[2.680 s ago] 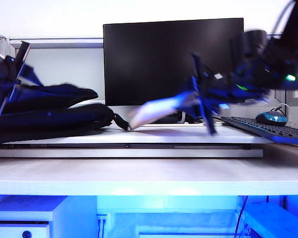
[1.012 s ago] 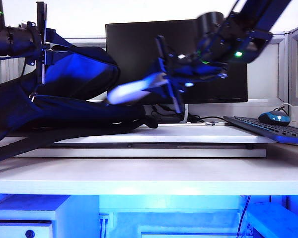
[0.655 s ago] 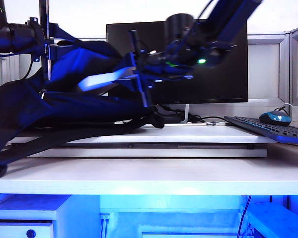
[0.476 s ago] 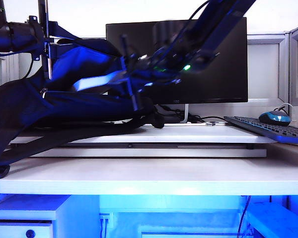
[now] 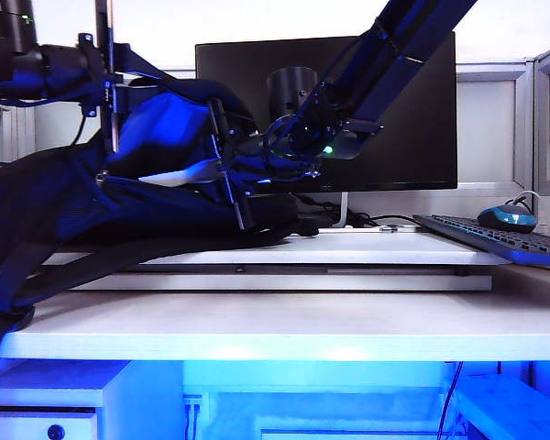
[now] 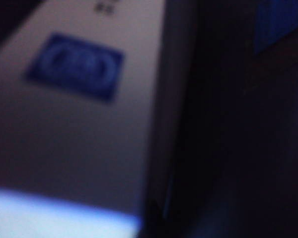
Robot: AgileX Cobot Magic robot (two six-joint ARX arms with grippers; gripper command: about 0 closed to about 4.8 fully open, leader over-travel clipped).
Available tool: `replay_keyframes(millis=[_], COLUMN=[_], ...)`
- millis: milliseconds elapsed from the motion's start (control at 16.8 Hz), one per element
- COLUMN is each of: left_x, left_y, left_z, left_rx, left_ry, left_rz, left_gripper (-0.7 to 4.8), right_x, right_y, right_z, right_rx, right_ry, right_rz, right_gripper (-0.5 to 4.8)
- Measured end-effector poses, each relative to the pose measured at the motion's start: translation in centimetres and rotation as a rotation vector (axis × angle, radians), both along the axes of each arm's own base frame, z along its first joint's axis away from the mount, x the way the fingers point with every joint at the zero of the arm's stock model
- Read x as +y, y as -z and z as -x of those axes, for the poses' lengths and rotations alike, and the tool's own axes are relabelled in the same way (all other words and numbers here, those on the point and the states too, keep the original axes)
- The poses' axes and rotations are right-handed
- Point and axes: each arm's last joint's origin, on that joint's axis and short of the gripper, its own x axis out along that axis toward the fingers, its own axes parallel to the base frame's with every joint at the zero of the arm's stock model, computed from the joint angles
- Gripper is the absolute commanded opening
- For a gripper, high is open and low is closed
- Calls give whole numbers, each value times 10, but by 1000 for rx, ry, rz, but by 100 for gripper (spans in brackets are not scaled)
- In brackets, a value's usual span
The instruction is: Pick up the book on the desk and put it into the open backpack.
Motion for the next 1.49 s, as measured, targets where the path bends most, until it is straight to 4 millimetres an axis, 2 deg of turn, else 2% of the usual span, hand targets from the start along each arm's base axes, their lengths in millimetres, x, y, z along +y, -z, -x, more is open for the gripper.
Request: replay_keyframes(millis=[60, 119, 179, 298, 476, 596, 715, 834, 953, 1131, 1251, 1310, 1370, 1489], left_x=[-1, -1, -7, -6, -3, 1, 4, 7, 10, 15, 19, 20, 22, 26], left_y=[0, 0, -10, -27, -17, -19, -16, -11, -10, -4, 4, 7, 5, -2], left_z=[0, 0, 3, 9, 4, 4, 3, 2, 1, -1, -2, 3, 7, 17], left_rx=[-2, -6, -87, -212, -151, -162, -181, -260, -357, -472, -526, -583, -615, -649], left_ry=[-10, -12, 34, 47, 34, 25, 21, 19, 1, -29, -40, -94, -125, -184], left_rz=[1, -1, -12, -20, -30, -33, -73, -174, -251, -401, -530, -731, -841, -1066], left_gripper=[129, 391, 479, 479, 479, 479, 479, 479, 479, 479, 479, 479, 479, 479], right_x=[0, 0, 0, -3, -14, -28, -49, -73, -83, -93, -100, -109, -111, -119], right_y=[0, 0, -3, -2, 2, -1, -14, -46, -54, -43, -45, -56, -61, -84], right_z=[0, 0, -1, -3, -8, -10, -11, -8, -5, 3, 9, 15, 17, 24], right_rx=[0, -5, -45, -18, 15, 24, -22, -149, -197, -193, -231, -283, -305, -349], right_ry=[3, 6, 13, 30, 39, 37, 83, 147, 171, 149, 159, 202, 217, 272], right_rz=[0, 3, -3, 19, 57, 149, 279, 420, 526, 818, 1028, 1260, 1314, 1378], right_gripper=[189, 479, 479, 479, 479, 479, 479, 479, 479, 479, 479, 479, 461, 461])
